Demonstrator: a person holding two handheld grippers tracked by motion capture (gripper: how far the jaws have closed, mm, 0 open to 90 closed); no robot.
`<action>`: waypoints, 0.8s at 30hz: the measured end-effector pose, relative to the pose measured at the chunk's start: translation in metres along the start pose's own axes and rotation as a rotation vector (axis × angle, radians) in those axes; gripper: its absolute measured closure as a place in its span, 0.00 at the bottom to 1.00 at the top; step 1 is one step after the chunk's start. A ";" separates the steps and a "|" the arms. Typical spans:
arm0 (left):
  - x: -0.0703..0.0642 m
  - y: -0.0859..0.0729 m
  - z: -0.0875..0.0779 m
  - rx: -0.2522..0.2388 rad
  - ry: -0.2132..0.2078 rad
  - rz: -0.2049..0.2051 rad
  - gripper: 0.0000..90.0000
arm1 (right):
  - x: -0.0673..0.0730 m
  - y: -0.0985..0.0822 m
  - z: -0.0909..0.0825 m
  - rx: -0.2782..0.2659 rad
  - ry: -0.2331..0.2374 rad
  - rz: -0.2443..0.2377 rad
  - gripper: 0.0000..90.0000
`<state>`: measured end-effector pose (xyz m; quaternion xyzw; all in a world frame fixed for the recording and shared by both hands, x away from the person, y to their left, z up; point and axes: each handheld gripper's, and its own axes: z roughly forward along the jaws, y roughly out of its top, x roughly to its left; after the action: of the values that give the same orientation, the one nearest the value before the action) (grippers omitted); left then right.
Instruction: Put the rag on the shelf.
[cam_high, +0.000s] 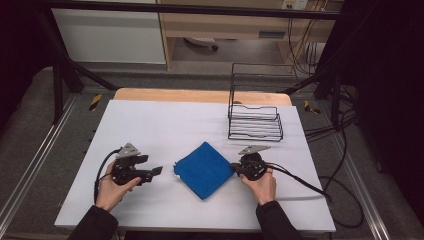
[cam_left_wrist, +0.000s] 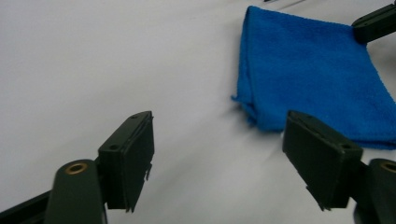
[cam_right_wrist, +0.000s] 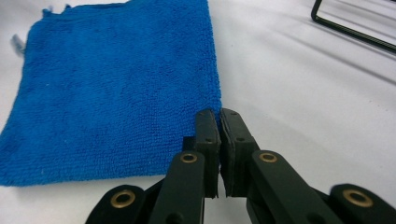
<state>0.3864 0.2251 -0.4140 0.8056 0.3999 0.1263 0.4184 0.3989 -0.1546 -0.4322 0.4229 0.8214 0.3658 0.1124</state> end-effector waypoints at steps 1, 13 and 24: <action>-0.003 0.003 0.007 0.007 -0.003 0.002 0.31 | -0.001 0.000 0.001 -0.005 -0.005 -0.002 0.97; -0.017 0.012 0.064 0.176 -0.068 0.016 0.72 | -0.002 0.002 -0.002 -0.033 0.000 -0.008 0.97; -0.025 0.010 0.064 0.183 -0.084 0.001 0.95 | -0.010 0.010 -0.003 -0.037 0.006 -0.011 0.97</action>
<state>0.4096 0.1666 -0.4424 0.8453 0.3916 0.0556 0.3593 0.4093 -0.1599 -0.4247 0.4150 0.8172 0.3817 0.1196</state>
